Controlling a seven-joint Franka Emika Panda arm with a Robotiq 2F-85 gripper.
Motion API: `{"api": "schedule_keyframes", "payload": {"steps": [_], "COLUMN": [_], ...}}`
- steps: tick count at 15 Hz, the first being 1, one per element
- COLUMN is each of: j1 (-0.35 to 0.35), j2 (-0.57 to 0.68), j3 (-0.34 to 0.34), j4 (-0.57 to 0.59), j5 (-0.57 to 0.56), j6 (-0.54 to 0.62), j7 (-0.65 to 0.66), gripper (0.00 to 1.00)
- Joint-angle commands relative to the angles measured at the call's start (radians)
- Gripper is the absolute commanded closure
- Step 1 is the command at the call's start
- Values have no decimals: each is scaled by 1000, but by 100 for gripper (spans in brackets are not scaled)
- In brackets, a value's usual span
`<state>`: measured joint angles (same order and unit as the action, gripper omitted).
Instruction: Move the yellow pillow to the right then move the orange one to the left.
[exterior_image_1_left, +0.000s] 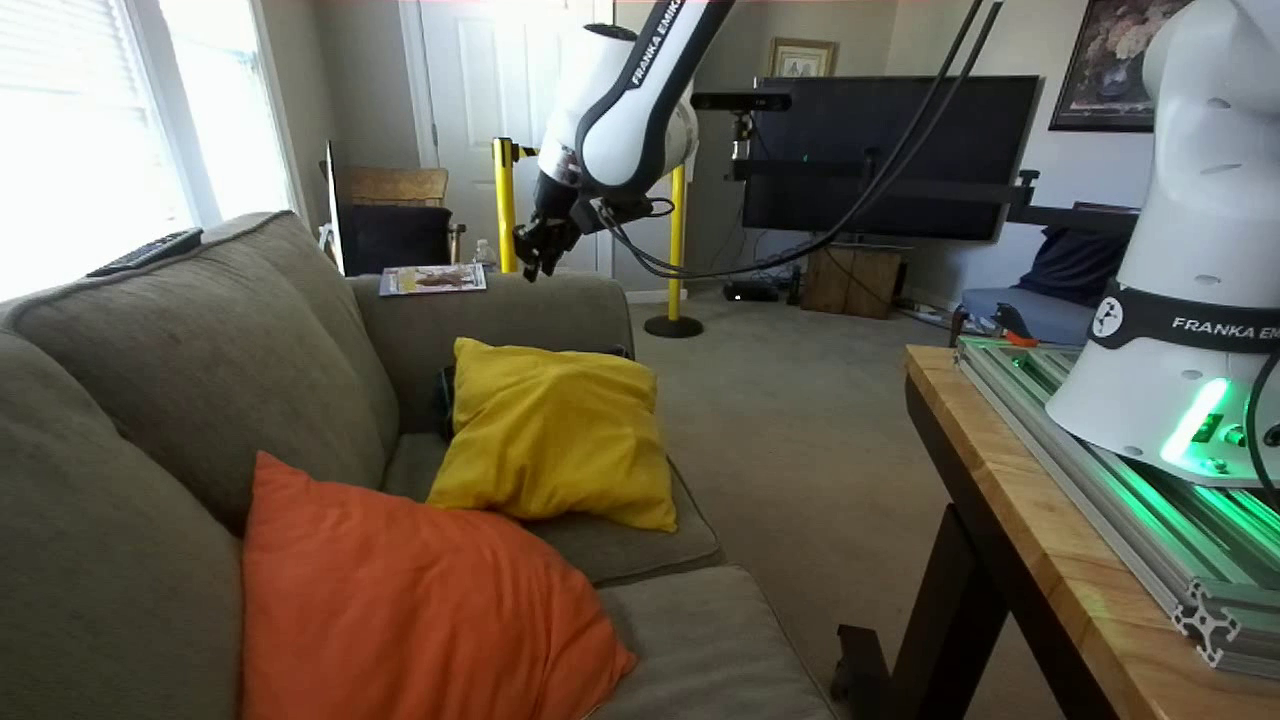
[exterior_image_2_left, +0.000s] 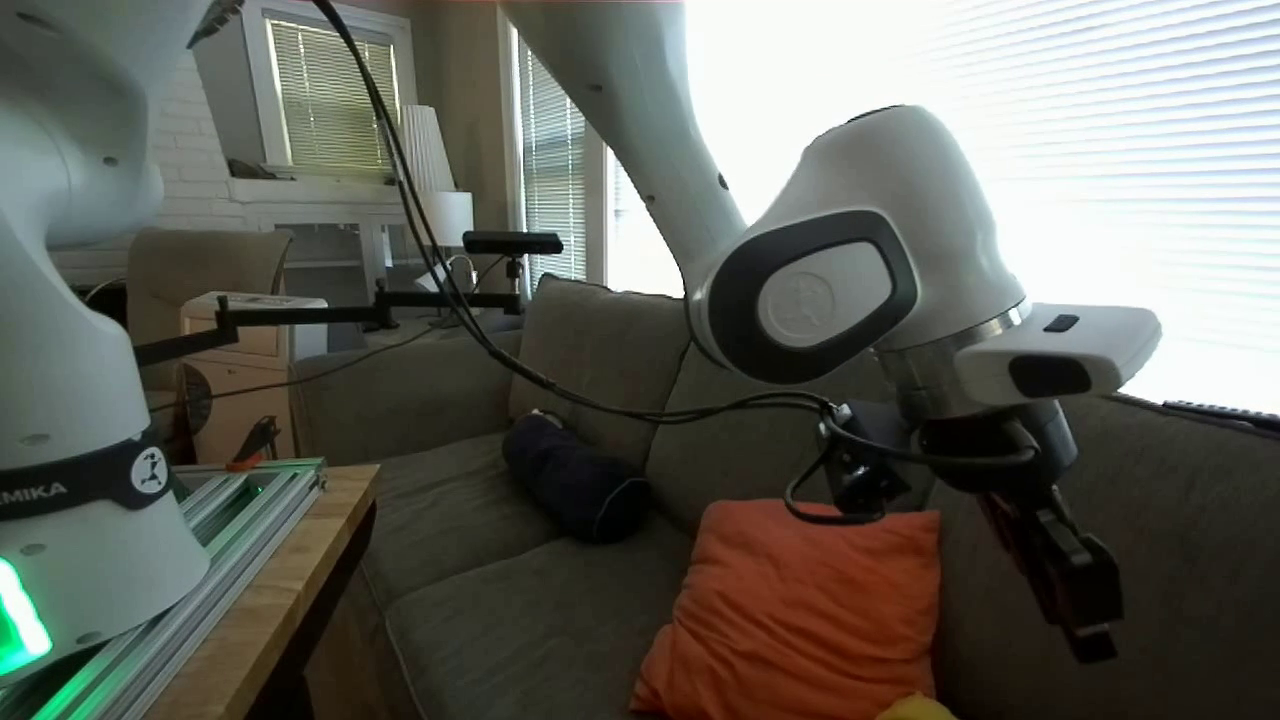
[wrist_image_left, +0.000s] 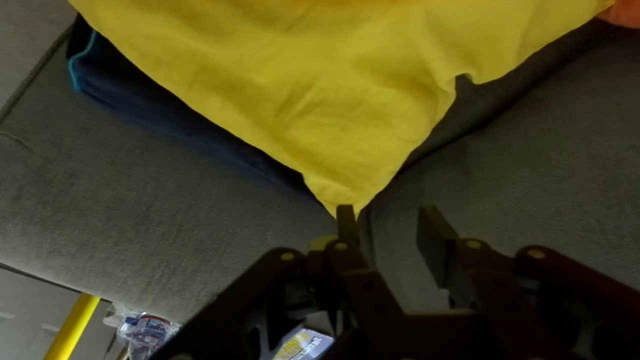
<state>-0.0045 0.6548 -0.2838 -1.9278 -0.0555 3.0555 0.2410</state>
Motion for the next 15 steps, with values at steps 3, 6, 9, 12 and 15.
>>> {"api": "schedule_keyframes", "payload": {"steps": [3, 6, 9, 12, 15], "j1": [2, 15, -47, -122, -224], "j2": [2, 25, 98, 191, 295], "j3": [6, -12, 80, 224, 419], "j4": [9, 23, 99, 215, 351], "j5": [24, 21, 15, 18, 13], "j6": [-7, 28, 93, 115, 73], "j7": [-26, -15, -99, -176, -261], "gripper": [51, 25, 5, 0, 0]}}
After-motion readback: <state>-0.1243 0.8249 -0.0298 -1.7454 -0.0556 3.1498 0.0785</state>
